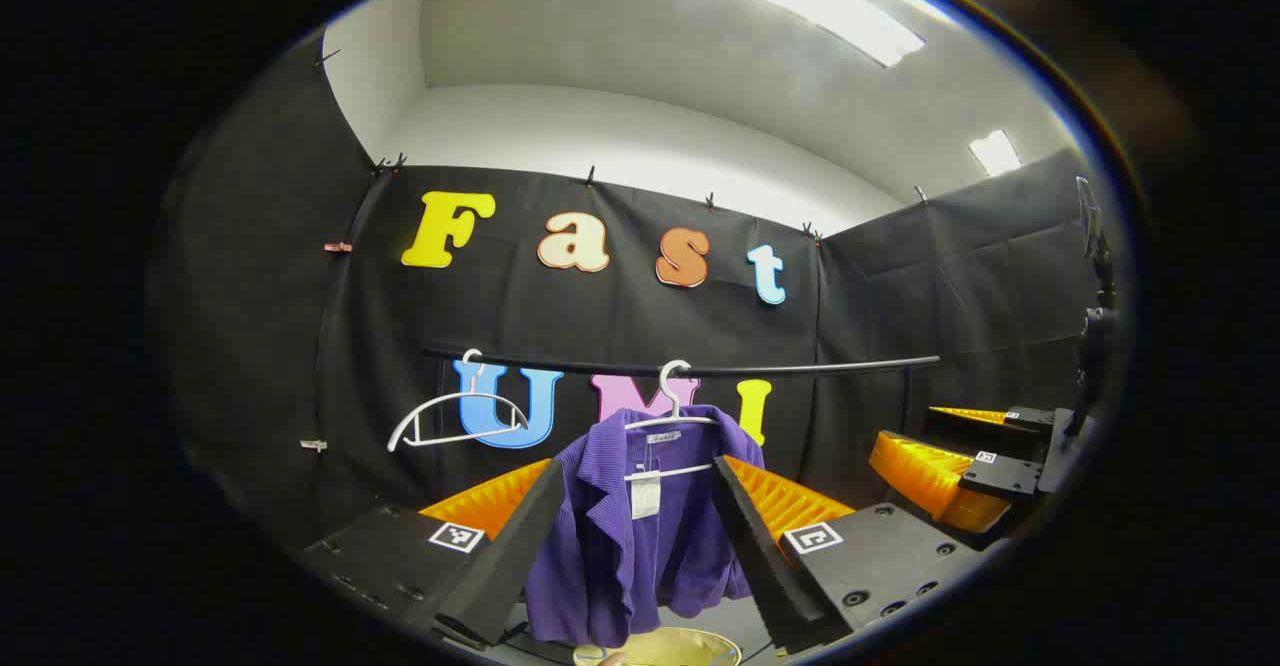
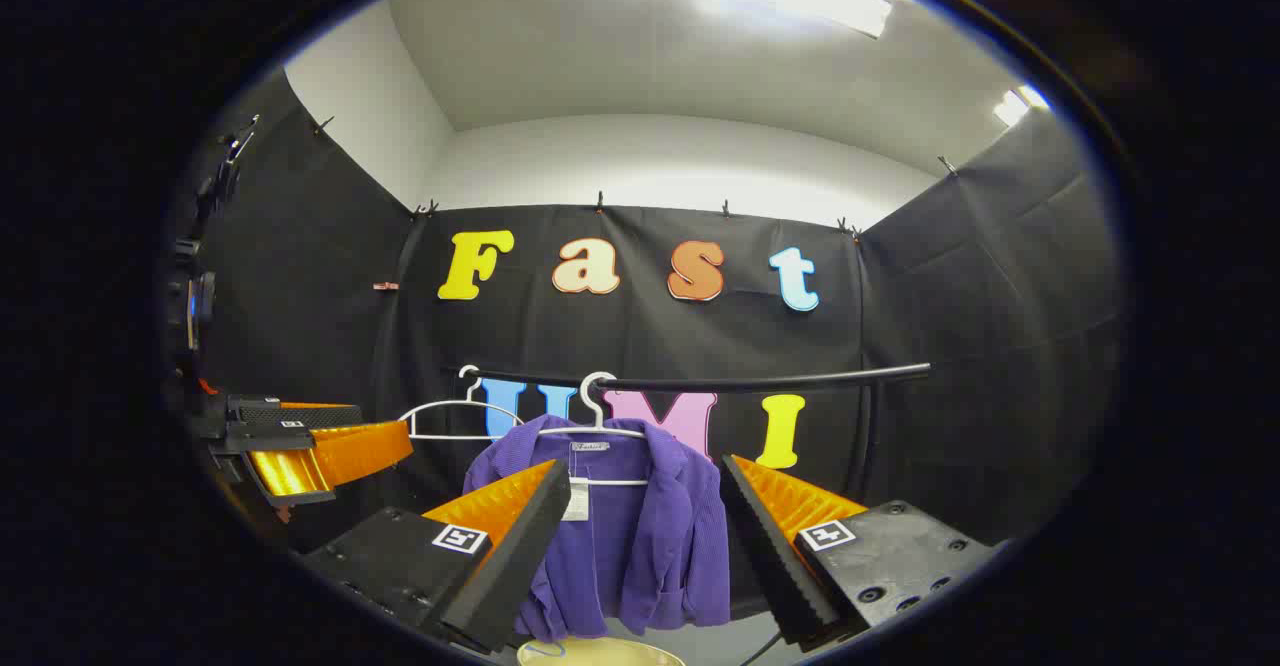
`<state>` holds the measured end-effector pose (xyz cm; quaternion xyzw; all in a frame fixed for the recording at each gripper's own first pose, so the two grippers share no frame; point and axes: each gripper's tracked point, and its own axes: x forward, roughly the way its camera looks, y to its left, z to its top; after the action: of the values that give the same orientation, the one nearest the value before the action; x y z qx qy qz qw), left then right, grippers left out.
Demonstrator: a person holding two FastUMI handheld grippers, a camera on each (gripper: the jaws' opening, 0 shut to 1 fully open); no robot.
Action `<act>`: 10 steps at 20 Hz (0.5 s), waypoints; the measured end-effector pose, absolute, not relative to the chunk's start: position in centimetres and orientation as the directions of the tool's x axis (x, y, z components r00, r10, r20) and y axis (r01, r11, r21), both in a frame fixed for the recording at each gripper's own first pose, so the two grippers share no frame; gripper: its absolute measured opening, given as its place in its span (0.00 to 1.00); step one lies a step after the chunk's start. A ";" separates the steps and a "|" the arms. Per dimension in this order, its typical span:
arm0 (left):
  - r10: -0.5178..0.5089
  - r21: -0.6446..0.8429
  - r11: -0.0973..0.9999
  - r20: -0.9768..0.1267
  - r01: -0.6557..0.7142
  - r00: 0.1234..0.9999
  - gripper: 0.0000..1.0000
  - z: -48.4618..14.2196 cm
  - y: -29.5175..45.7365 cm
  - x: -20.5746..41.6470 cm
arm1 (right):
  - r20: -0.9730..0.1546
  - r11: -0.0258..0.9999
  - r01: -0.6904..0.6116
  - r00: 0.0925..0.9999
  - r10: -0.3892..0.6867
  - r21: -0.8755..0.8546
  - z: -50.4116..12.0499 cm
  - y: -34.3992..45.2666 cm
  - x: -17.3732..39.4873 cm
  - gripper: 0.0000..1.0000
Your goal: Grasp the clothes on the hanger with both hands and then place them into the laundry hamper below.
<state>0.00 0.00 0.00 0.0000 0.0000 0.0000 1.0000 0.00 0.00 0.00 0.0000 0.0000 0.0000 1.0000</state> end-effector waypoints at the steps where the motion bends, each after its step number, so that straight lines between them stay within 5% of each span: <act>1: 0.003 0.000 1.000 0.000 -0.003 1.000 0.93 -0.1 0.0 0.1 | 0.000 1.000 -0.001 1.000 0.001 0.006 0.0 -0.1 0.1 0.96; 10: 0.022 -0.008 1.000 -0.003 -0.022 1.000 0.93 -0.5 0.1 0.6 | 0.000 1.000 0.004 1.000 -0.004 -0.001 -0.6 -0.6 0.7 0.97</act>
<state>0.65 0.12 -0.53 -0.0041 0.0017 0.0112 0.9999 0.73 -0.57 -0.64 -0.0007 0.0002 -0.0020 1.0000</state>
